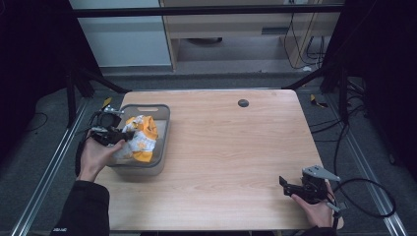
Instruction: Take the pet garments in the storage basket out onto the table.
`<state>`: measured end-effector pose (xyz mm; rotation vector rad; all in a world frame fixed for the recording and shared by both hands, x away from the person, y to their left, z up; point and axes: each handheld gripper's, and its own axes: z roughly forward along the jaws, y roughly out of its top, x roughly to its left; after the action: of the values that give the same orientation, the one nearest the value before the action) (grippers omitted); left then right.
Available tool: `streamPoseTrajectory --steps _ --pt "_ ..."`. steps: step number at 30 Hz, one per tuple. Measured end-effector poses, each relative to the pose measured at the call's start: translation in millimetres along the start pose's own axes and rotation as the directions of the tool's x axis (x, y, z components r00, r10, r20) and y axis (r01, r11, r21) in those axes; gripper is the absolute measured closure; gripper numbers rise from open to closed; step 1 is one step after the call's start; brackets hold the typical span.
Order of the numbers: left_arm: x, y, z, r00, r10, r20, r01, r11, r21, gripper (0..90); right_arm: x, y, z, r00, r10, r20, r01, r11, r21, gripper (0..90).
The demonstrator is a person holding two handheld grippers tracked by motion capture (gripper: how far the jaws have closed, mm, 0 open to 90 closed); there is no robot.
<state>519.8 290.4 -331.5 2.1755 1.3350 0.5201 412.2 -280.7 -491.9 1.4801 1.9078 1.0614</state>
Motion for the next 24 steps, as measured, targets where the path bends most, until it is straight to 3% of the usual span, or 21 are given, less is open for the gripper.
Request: streamPoseTrajectory --steps 13,24 --pt "-9.3 3.8 -24.1 0.9982 0.053 0.026 -0.053 0.9984 -0.017 76.1 0.2 0.0 -0.3 1.0 -0.002 0.001 0.002 1.0 -0.002 7.8" --pt "-23.7 6.3 -45.9 0.9905 0.132 0.037 -0.131 0.991 -0.026 76.1 -0.3 -0.1 -0.3 0.9999 -0.011 0.005 0.011 1.0 -0.007 7.9"
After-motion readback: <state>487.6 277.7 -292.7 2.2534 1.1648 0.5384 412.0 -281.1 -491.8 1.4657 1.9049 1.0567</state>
